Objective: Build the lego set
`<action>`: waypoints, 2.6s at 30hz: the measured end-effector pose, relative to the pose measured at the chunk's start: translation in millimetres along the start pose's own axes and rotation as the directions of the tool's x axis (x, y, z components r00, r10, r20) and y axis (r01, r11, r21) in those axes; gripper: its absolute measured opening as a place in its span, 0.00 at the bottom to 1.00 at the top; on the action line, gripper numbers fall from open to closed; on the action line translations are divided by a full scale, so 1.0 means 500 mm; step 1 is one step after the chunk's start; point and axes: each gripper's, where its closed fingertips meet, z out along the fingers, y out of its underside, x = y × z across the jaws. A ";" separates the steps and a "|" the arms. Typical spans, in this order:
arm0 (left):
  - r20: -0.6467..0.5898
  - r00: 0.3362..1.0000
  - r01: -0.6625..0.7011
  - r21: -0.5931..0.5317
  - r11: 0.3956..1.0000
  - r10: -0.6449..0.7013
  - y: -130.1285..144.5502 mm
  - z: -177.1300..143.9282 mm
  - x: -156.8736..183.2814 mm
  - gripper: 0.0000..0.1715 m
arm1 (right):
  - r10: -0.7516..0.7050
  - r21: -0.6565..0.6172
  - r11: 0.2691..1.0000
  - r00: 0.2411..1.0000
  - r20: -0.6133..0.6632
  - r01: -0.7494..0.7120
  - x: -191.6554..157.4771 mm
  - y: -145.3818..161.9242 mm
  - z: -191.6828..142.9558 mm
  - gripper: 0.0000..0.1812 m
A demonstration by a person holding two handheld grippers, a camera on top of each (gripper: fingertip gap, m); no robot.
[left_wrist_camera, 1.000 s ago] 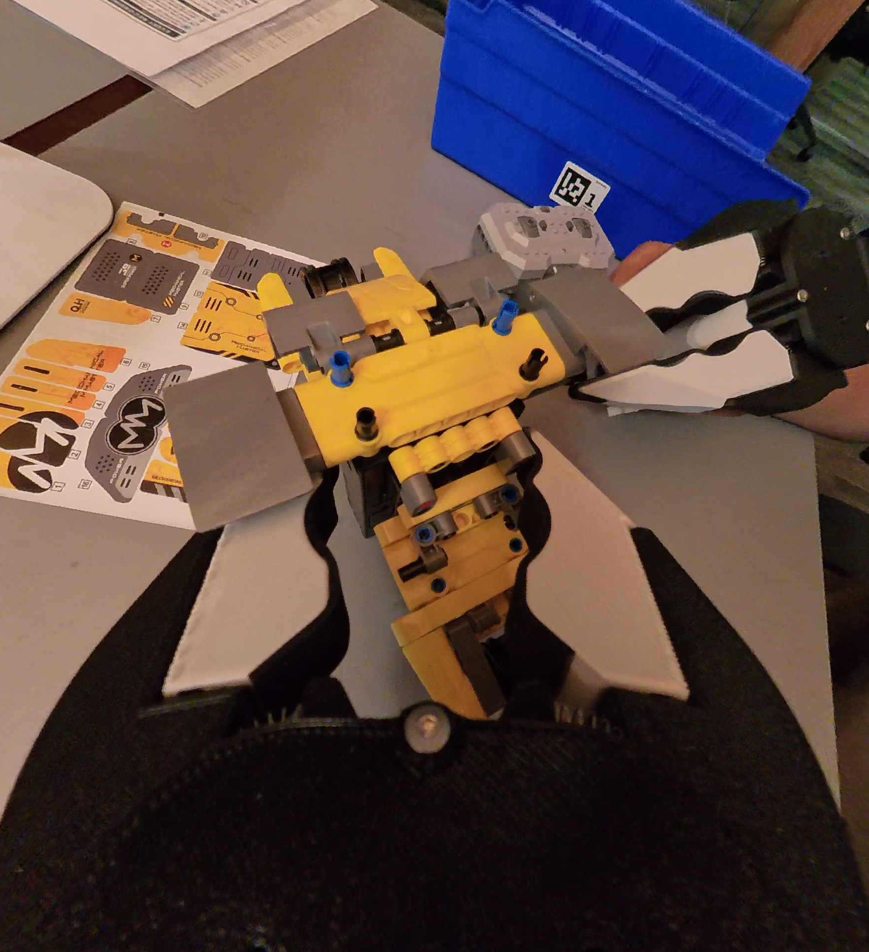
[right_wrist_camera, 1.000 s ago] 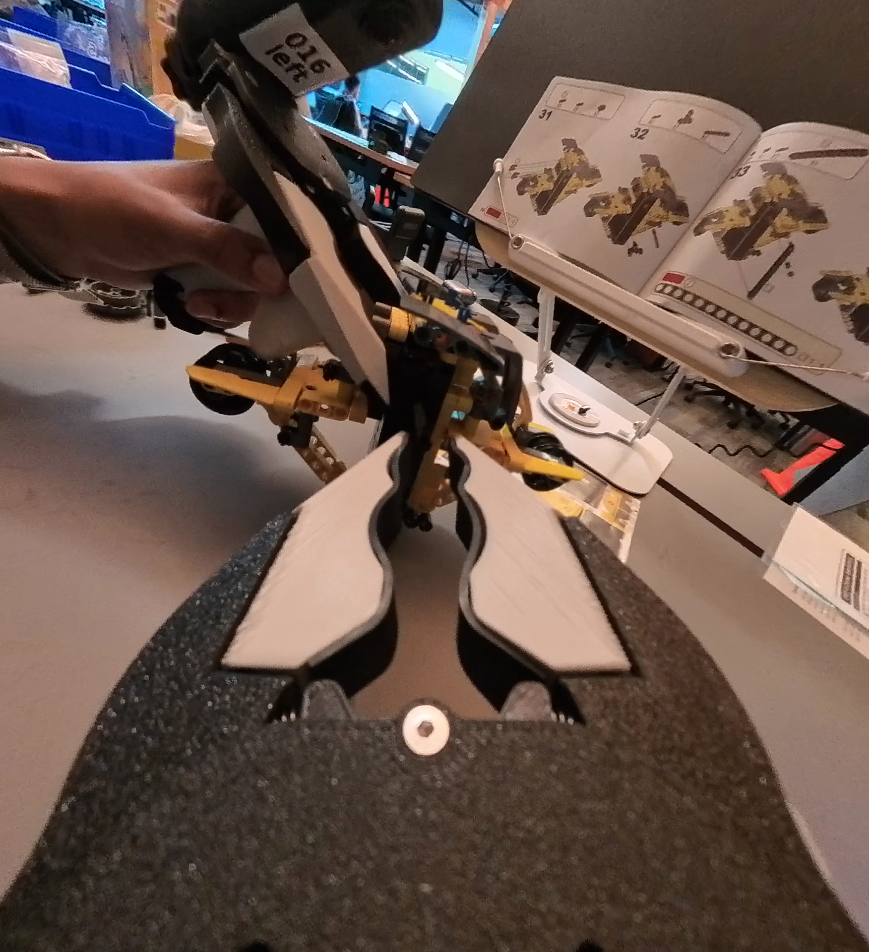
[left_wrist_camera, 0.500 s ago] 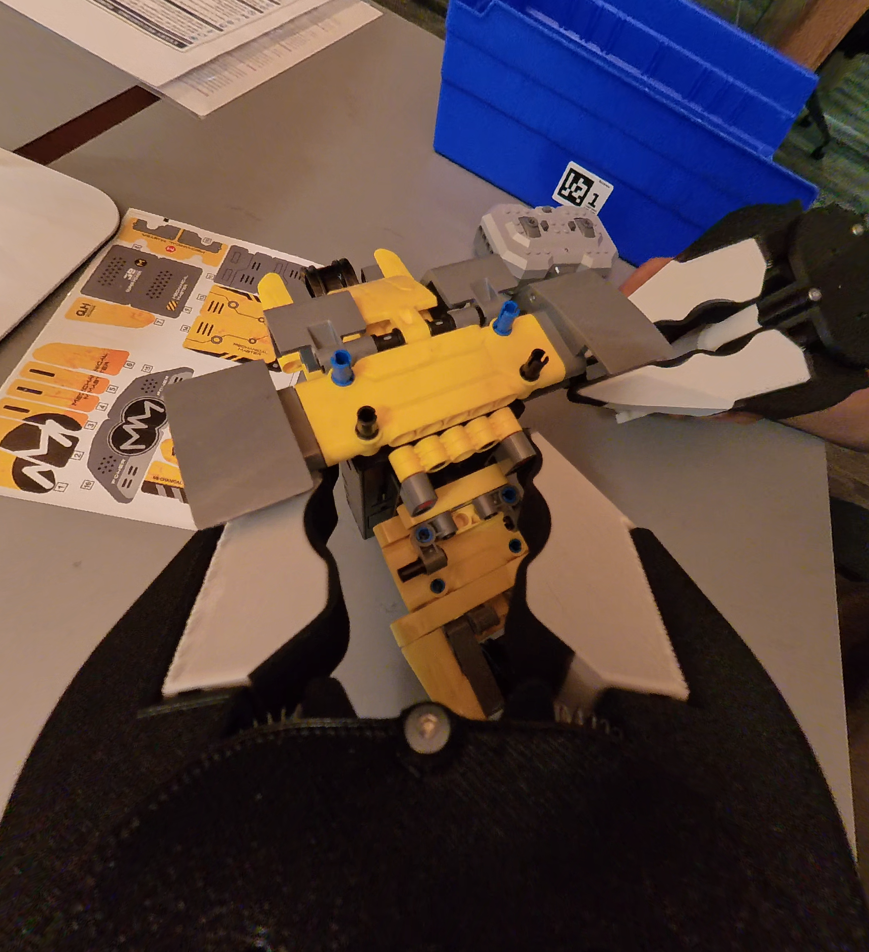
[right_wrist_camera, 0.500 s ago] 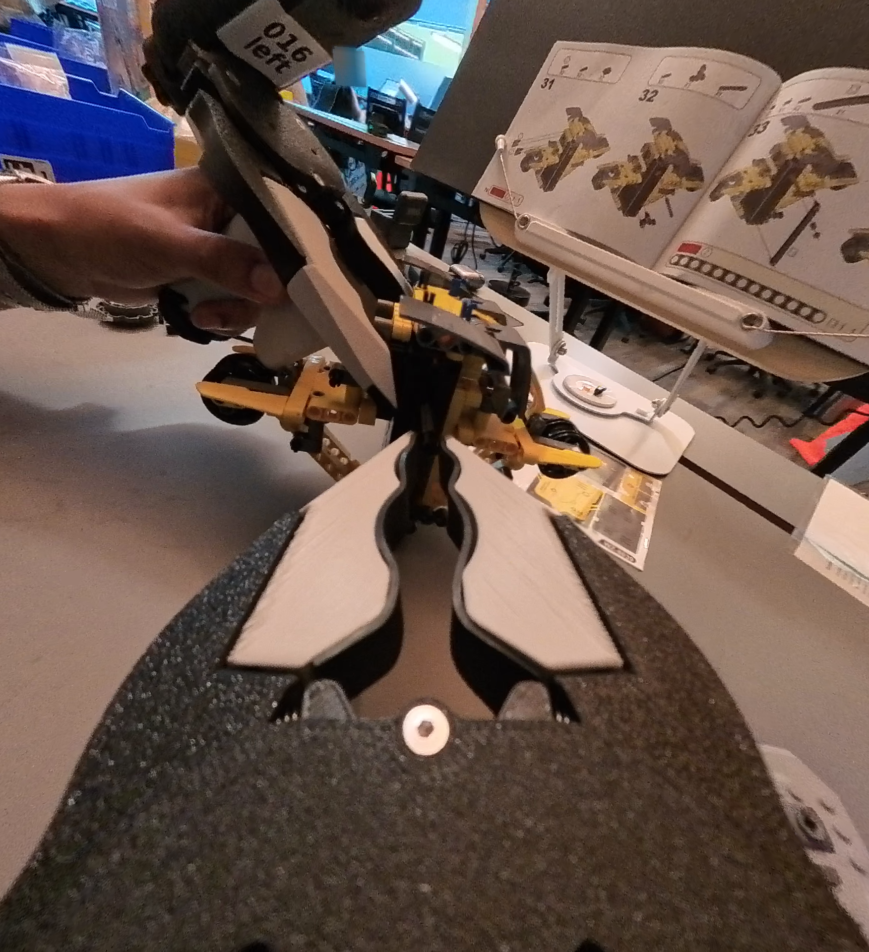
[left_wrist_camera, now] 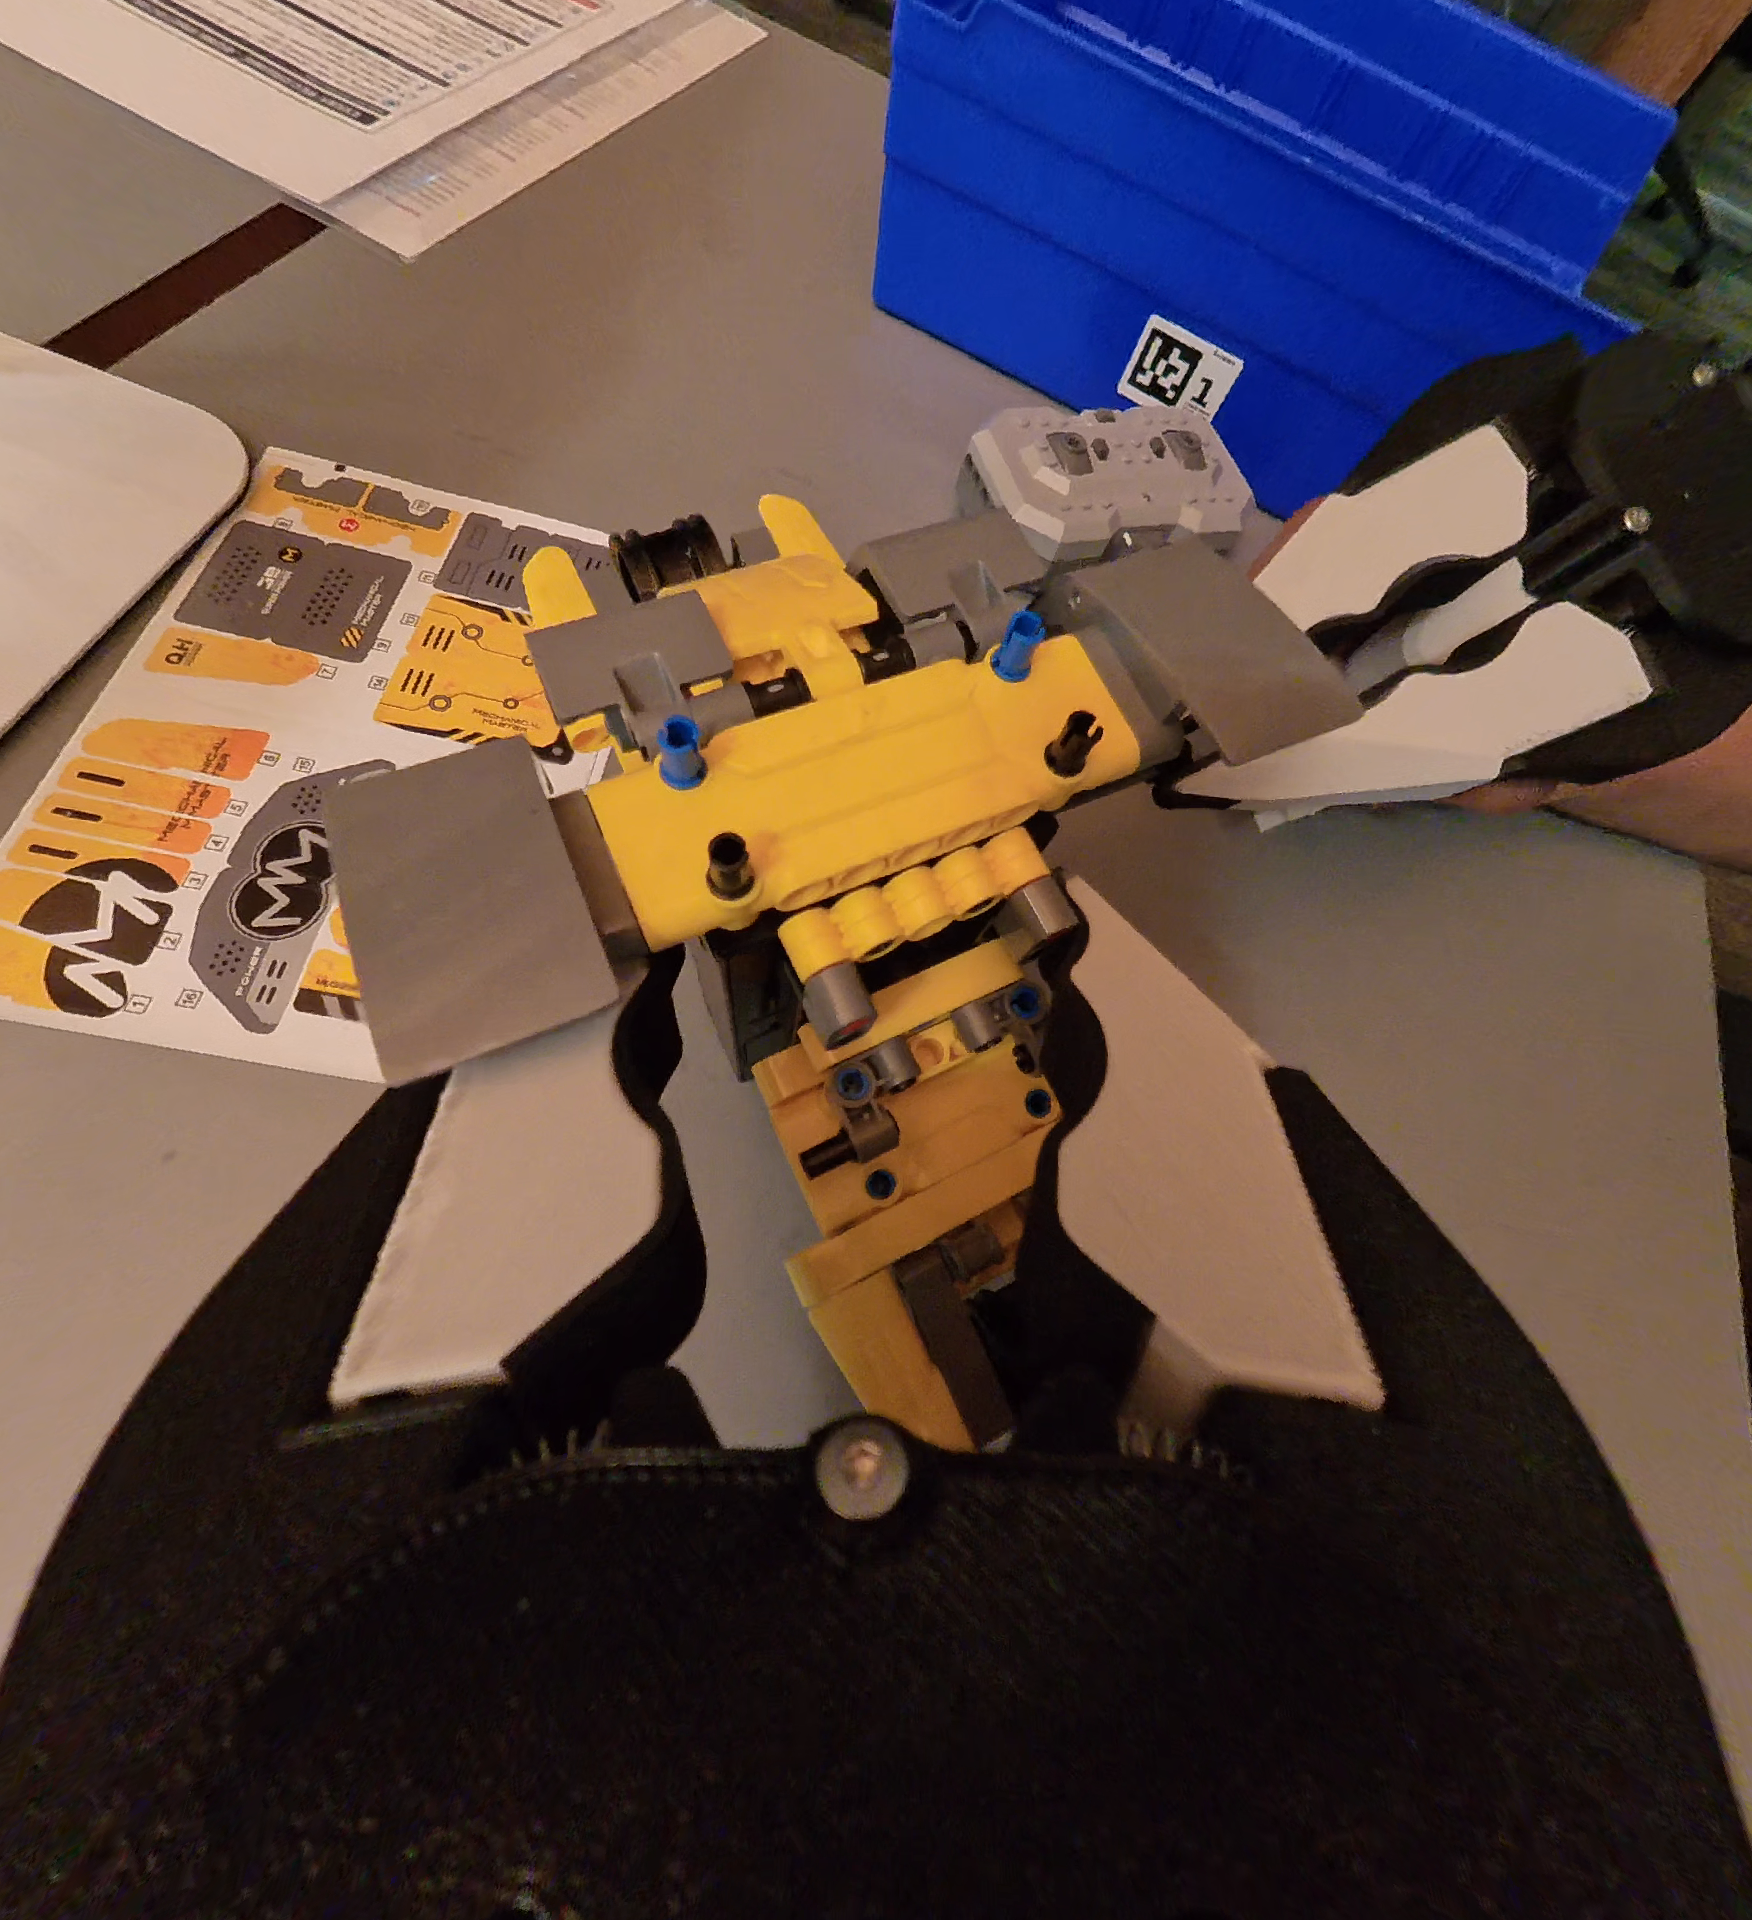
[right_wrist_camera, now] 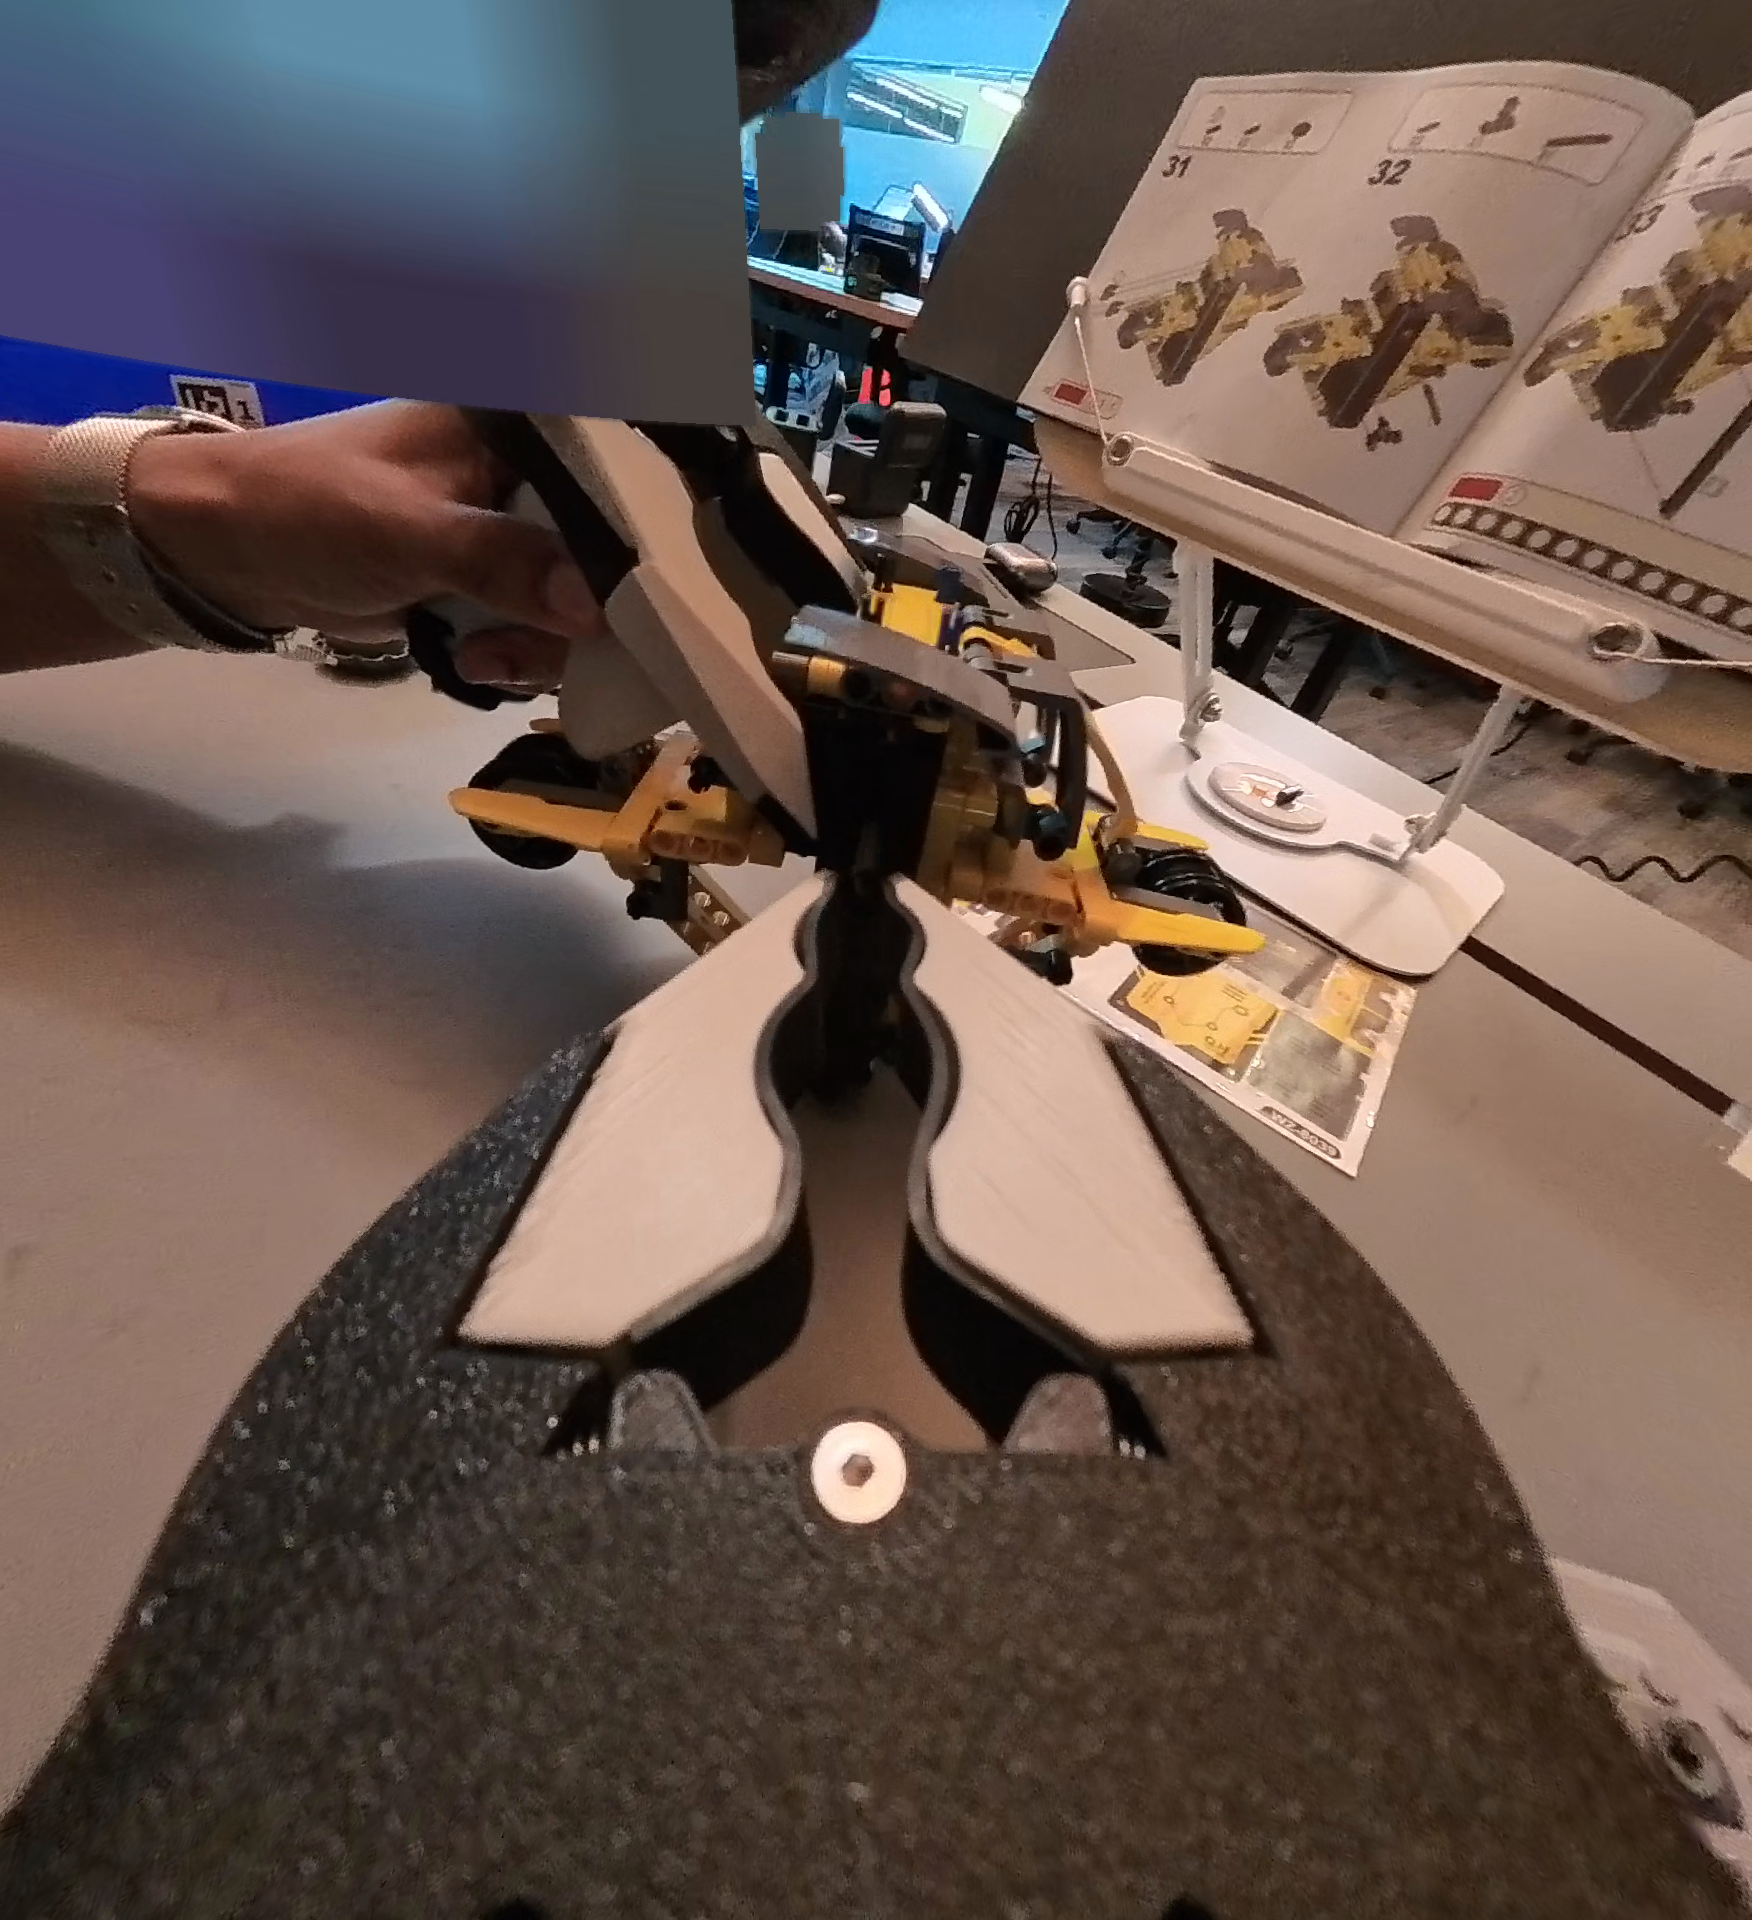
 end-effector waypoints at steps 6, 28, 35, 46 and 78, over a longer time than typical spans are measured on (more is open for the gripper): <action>0.053 0.996 -0.065 -0.023 0.998 0.066 0.001 0.007 -0.002 0.36 | -0.042 -0.050 0.998 0.999 0.010 0.042 0.001 0.006 -0.003 0.03; 0.079 0.995 -0.063 -0.019 0.998 0.064 -0.005 0.014 -0.005 0.35 | -0.001 -0.107 0.994 0.999 0.032 0.004 0.011 0.012 0.011 0.03; 0.082 0.994 -0.064 -0.032 0.997 0.067 -0.005 0.016 -0.005 0.35 | 0.018 -0.107 0.994 0.999 0.033 -0.014 0.011 0.013 0.018 0.03; 0.093 0.994 -0.060 -0.021 0.998 0.061 -0.007 0.017 -0.005 0.35 | 0.013 -0.103 0.995 0.999 0.030 -0.010 0.011 0.009 0.033 0.03; 0.174 0.982 -0.065 -0.029 0.997 0.070 -0.007 0.024 -0.016 0.34 | 0.030 -0.061 0.998 0.997 -0.075 -0.035 0.028 0.010 0.012 0.02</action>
